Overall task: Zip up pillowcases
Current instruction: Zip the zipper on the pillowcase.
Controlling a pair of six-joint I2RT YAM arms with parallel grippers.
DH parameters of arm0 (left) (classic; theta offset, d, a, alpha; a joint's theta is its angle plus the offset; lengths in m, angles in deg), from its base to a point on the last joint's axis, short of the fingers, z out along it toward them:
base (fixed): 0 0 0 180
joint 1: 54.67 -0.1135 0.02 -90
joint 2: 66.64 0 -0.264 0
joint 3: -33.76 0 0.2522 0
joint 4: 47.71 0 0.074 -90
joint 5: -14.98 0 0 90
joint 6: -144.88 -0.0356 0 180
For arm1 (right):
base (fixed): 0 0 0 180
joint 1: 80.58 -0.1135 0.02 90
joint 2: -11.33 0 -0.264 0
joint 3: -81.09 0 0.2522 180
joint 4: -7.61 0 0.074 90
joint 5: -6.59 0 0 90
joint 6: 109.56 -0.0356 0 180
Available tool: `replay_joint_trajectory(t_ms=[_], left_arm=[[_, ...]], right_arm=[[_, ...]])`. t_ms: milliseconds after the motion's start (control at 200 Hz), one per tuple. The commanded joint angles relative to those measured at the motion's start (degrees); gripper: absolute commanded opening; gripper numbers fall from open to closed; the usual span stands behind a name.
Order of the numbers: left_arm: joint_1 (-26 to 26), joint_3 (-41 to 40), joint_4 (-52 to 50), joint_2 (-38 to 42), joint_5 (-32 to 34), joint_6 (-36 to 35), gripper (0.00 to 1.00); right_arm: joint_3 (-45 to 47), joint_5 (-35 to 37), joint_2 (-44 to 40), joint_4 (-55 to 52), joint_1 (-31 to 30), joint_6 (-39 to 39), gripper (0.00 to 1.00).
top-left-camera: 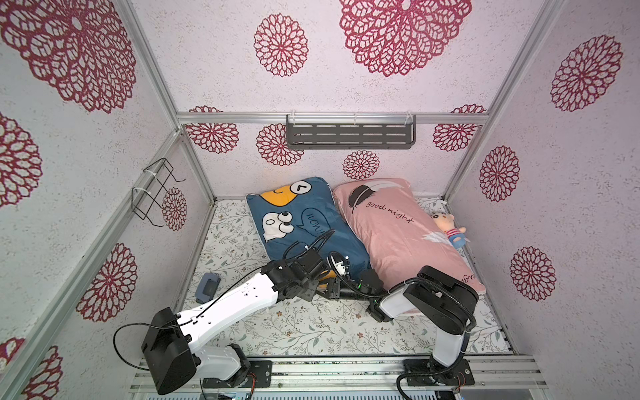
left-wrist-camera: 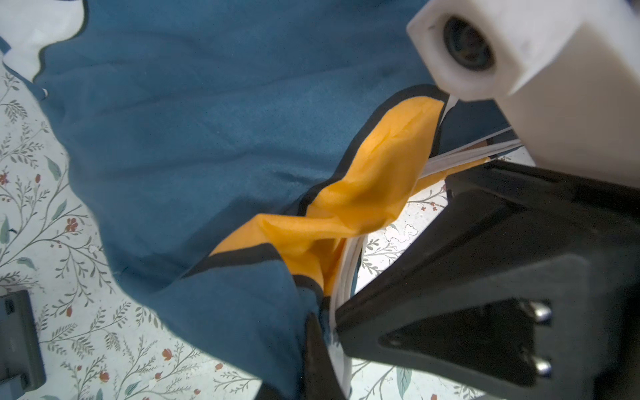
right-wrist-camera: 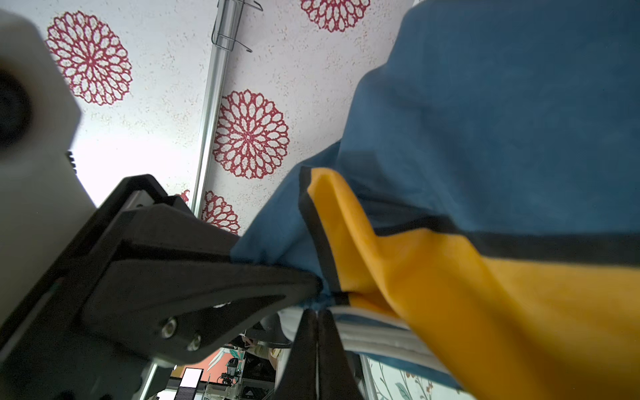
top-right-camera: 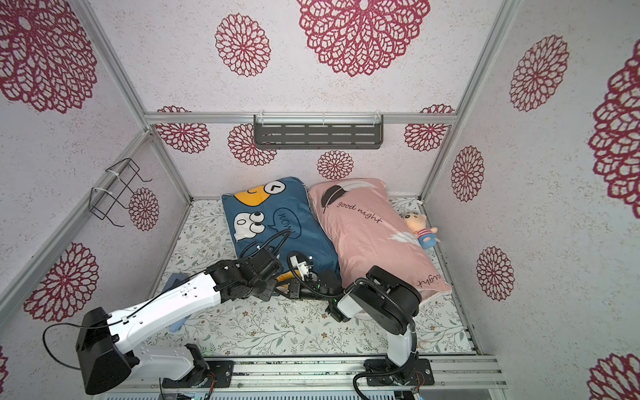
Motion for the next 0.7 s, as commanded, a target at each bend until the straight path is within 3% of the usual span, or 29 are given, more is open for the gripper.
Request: replay_joint_trajectory(t_ms=[0,185,696], left_arm=[[0.1,-0.6,3.0,1.4,-1.2,0.1,0.00],[0.0,-0.9,3.0,1.8,-0.3,0.5,0.00],[-0.8,-4.0,2.9,5.9,3.0,2.7,0.00]], right_arm=[[0.3,0.9,-2.9,1.6,-0.1,2.4,0.03],[0.5,1.3,-3.5,-0.1,-0.2,3.3,0.00],[2.3,8.8,-10.1,-17.2,-1.8,12.0,0.00]])
